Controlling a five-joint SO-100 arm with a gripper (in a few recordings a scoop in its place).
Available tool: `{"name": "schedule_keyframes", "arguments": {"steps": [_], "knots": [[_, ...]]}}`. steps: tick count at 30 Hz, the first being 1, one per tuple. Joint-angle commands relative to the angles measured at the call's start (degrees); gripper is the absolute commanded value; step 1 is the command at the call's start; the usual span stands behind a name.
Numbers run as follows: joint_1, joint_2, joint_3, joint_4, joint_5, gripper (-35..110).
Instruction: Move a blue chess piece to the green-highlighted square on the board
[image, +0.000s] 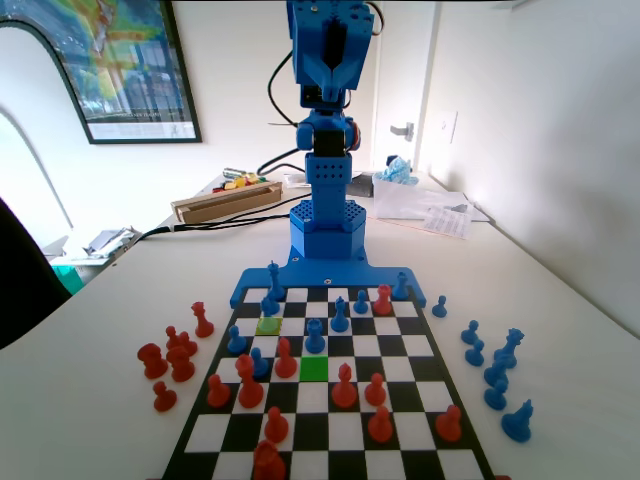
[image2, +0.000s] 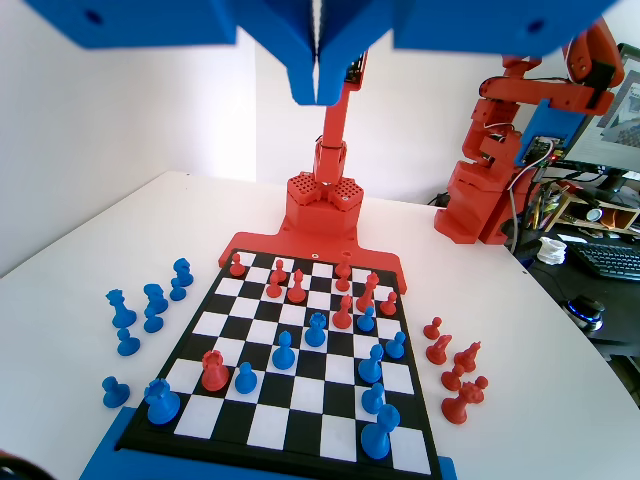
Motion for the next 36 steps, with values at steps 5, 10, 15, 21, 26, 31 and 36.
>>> {"name": "schedule_keyframes", "arguments": {"steps": [5, 10, 15, 21, 26, 31, 36], "knots": [[0.35, 0.18, -0.44, -0.18, -0.18, 3], [0.35, 0.18, -0.44, -0.18, -0.18, 3], [0.35, 0.18, -0.44, -0.18, -0.18, 3], [0.35, 0.18, -0.44, -0.18, -0.18, 3], [0.35, 0.18, -0.44, -0.18, -0.18, 3], [0.35, 0.18, -0.44, -0.09, -0.18, 3], [0.35, 0.18, -0.44, -0.09, -0.18, 8]]}}
